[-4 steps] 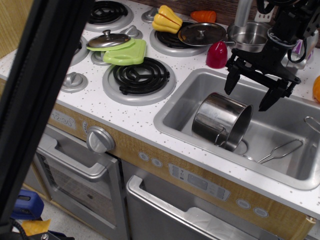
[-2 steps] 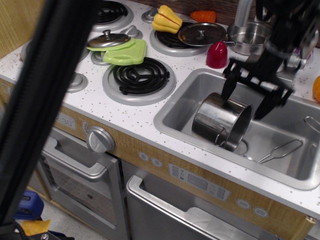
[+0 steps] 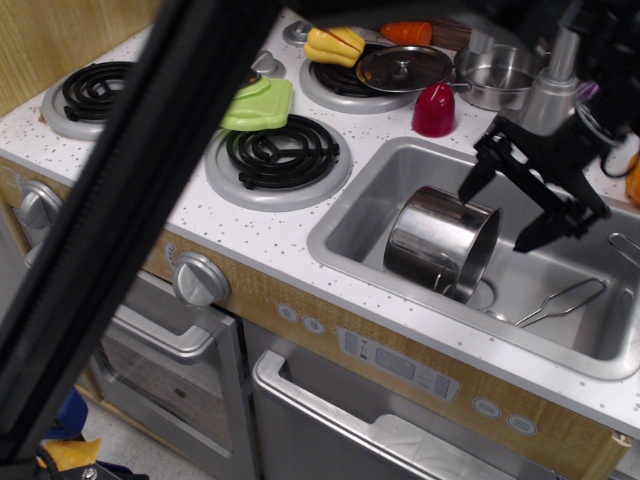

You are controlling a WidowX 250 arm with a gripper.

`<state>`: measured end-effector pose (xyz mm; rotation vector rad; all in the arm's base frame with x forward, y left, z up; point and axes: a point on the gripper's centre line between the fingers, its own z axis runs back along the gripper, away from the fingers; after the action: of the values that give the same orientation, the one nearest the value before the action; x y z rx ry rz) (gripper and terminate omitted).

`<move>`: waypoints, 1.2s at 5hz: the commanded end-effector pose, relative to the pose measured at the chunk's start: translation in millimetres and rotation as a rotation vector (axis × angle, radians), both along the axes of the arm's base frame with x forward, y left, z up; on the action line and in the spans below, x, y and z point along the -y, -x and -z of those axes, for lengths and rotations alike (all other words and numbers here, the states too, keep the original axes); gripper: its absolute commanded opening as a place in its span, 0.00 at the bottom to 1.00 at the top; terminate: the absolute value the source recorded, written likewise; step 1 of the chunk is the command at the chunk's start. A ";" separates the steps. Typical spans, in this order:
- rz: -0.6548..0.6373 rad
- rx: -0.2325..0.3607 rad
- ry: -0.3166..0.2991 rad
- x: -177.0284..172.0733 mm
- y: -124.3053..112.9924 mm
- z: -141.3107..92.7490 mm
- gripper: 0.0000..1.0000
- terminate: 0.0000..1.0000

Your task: Flip pot upright in sink

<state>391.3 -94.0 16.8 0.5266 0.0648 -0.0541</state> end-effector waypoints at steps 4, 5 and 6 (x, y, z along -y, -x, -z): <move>0.069 0.107 -0.201 -31.6 -14.9 -7.4 0.00 0.00; 0.063 0.107 -0.112 -39.4 -14.2 -7.0 0.00 0.00; 0.070 0.128 0.056 -53.9 -15.2 -9.4 0.00 0.00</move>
<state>395.0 -24.2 -10.3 0.4148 0.0024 -0.1020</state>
